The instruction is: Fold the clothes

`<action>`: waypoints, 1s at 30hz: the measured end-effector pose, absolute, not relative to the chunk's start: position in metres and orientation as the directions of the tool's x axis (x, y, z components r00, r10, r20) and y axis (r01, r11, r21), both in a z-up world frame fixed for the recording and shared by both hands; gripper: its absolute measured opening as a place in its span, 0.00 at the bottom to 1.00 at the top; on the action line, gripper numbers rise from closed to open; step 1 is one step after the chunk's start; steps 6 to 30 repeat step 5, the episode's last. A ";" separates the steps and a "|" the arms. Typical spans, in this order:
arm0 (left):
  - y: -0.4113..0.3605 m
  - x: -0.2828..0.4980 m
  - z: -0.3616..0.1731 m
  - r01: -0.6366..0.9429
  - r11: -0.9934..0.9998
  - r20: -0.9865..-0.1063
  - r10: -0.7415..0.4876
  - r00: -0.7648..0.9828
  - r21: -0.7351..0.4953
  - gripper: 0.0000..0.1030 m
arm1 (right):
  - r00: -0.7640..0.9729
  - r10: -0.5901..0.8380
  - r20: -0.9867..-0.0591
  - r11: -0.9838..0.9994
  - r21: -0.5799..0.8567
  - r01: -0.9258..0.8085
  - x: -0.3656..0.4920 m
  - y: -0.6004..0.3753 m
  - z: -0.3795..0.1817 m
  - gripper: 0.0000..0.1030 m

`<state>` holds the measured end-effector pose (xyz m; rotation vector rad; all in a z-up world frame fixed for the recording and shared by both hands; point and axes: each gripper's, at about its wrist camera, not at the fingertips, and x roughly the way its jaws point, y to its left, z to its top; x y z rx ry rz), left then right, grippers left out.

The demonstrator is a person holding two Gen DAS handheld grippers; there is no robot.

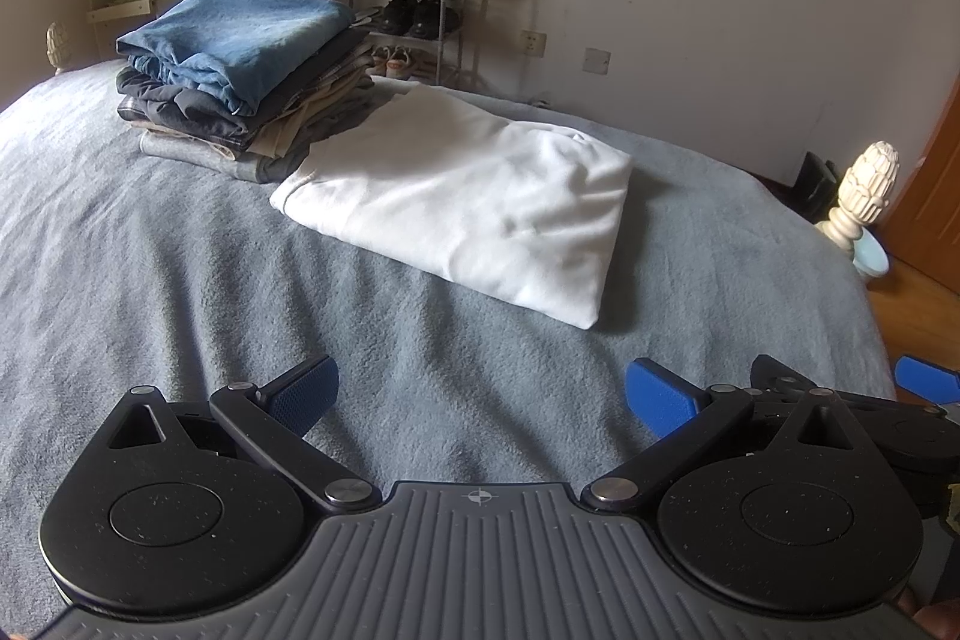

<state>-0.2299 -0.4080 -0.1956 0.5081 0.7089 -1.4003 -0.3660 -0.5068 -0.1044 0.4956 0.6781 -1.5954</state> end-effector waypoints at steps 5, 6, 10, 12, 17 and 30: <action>-0.408 -0.230 -0.196 0.989 0.120 -0.711 -0.703 0.027 -0.082 1.00 | -0.136 -0.733 -0.666 -0.055 -0.141 0.988 -0.366 -0.508 -0.105 0.99; -0.408 -0.230 -0.196 0.989 0.120 -0.711 -0.703 0.027 -0.082 1.00 | -0.136 -0.733 -0.666 -0.055 -0.141 0.988 -0.366 -0.508 -0.105 0.99; -0.408 -0.230 -0.196 0.989 0.120 -0.711 -0.703 0.027 -0.082 1.00 | -0.136 -0.733 -0.666 -0.055 -0.141 0.988 -0.366 -0.508 -0.105 0.99; -0.408 -0.230 -0.196 0.989 0.120 -0.711 -0.703 0.027 -0.082 1.00 | -0.136 -0.733 -0.666 -0.055 -0.141 0.988 -0.366 -0.508 -0.105 0.99; -0.408 -0.230 -0.196 0.989 0.120 -0.711 -0.703 0.027 -0.082 1.00 | -0.136 -0.733 -0.666 -0.055 -0.141 0.988 -0.366 -0.508 -0.105 0.99; -0.408 -0.230 -0.196 0.989 0.120 -0.711 -0.703 0.027 -0.082 1.00 | -0.136 -0.733 -0.666 -0.055 -0.141 0.988 -0.366 -0.508 -0.105 0.99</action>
